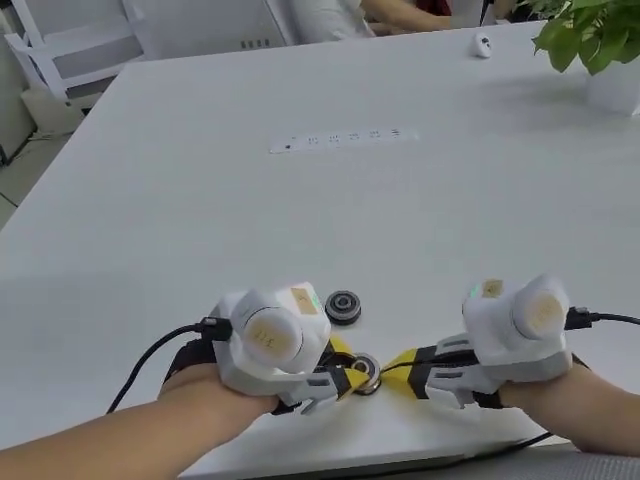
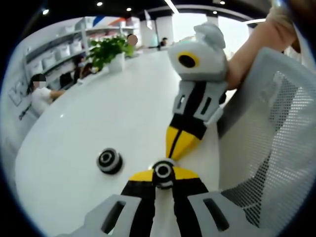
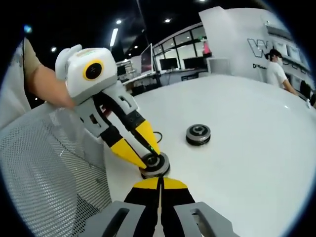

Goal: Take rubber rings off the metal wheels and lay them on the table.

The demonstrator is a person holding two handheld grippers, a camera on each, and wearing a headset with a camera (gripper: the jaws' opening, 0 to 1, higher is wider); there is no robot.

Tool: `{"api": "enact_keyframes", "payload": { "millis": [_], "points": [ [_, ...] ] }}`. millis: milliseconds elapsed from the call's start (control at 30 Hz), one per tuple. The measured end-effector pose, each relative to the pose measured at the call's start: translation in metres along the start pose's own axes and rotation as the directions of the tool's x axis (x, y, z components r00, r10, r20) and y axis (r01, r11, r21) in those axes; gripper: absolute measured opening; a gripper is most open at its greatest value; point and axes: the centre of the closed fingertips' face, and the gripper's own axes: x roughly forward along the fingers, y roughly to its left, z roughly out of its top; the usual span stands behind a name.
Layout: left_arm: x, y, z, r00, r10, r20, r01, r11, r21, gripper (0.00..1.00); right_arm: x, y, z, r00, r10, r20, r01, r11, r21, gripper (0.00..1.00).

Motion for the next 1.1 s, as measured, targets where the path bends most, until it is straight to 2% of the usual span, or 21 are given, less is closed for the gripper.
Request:
{"api": "enact_keyframes", "payload": {
  "millis": [67,100,133,167,200,267,367,633,1100],
  "points": [
    [0.0,0.0,0.0,1.0,-0.001,0.0,0.001,1.0,0.001,0.11,-0.002,0.0,0.001,0.9997,0.006,0.022,-0.008,0.997,0.083,0.0],
    [0.0,0.0,0.0,1.0,-0.001,0.0,0.001,1.0,0.002,0.11,-0.003,-0.001,0.005,0.9986,0.004,0.052,-0.01,0.993,0.117,0.0],
    [0.0,0.0,0.0,1.0,-0.002,0.0,0.002,1.0,0.002,0.11,-0.006,-0.005,0.006,0.9982,-0.006,0.06,-0.004,0.986,0.165,0.0],
    [0.0,0.0,0.0,1.0,-0.003,0.001,0.003,1.0,0.001,0.11,-0.007,-0.006,0.01,0.9958,-0.009,0.091,-0.007,0.984,0.176,0.0],
    [0.0,0.0,0.0,1.0,-0.003,0.0,0.003,1.0,0.001,0.11,-0.006,-0.004,0.011,0.9953,0.004,0.097,-0.024,0.979,0.203,0.0],
    [0.0,0.0,0.0,1.0,-0.003,0.0,0.003,1.0,0.001,0.11,-0.005,-0.004,0.009,0.9965,0.001,0.083,-0.016,0.984,0.179,0.0],
    [0.0,0.0,0.0,1.0,-0.001,0.0,0.001,1.0,-0.002,0.11,-0.005,-0.003,0.011,0.9956,0.009,0.094,-0.028,0.98,0.199,0.0],
    [0.0,0.0,0.0,1.0,0.005,-0.003,-0.005,1.0,0.0,0.11,-0.004,-0.001,0.015,0.9927,0.03,0.117,-0.064,0.952,0.298,0.0],
    [0.0,0.0,0.0,1.0,0.007,-0.006,-0.007,1.0,0.002,0.11,-0.002,0.006,0.02,0.9886,0.058,0.139,-0.097,0.95,0.297,0.0]
  ]
}}
